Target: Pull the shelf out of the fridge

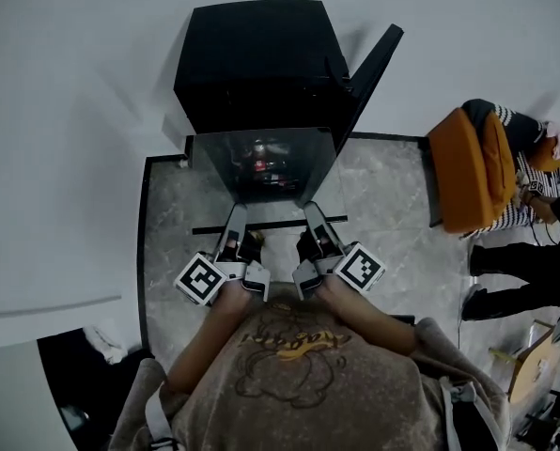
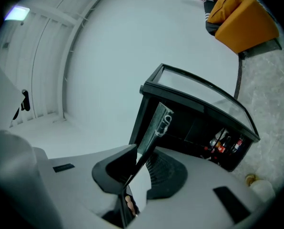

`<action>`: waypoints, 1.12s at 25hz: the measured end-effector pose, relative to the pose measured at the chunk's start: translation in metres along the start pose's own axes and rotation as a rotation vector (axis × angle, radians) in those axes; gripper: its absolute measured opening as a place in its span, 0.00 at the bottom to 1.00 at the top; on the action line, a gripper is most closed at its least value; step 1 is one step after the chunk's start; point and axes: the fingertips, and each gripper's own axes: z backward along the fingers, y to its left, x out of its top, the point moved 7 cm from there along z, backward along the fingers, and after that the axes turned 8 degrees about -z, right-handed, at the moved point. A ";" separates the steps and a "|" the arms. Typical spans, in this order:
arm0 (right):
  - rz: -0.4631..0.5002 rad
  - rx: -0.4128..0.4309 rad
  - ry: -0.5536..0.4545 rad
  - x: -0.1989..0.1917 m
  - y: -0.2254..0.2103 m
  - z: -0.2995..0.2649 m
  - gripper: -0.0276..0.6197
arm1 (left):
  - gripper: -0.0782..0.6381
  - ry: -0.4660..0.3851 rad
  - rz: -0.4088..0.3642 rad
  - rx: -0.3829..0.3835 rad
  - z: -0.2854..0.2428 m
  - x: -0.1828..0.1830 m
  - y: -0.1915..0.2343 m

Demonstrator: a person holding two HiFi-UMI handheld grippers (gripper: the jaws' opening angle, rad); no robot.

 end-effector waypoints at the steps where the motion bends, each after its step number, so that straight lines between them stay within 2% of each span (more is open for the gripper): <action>1: 0.002 0.013 0.004 -0.001 0.004 0.002 0.15 | 0.17 -0.004 0.017 0.006 0.004 -0.001 -0.004; 5: 0.007 0.054 0.018 -0.003 0.010 0.006 0.15 | 0.17 -0.013 0.032 0.023 0.013 -0.003 -0.010; 28: -0.030 0.021 0.001 -0.008 0.000 0.015 0.15 | 0.16 0.006 0.095 0.013 0.012 -0.010 -0.001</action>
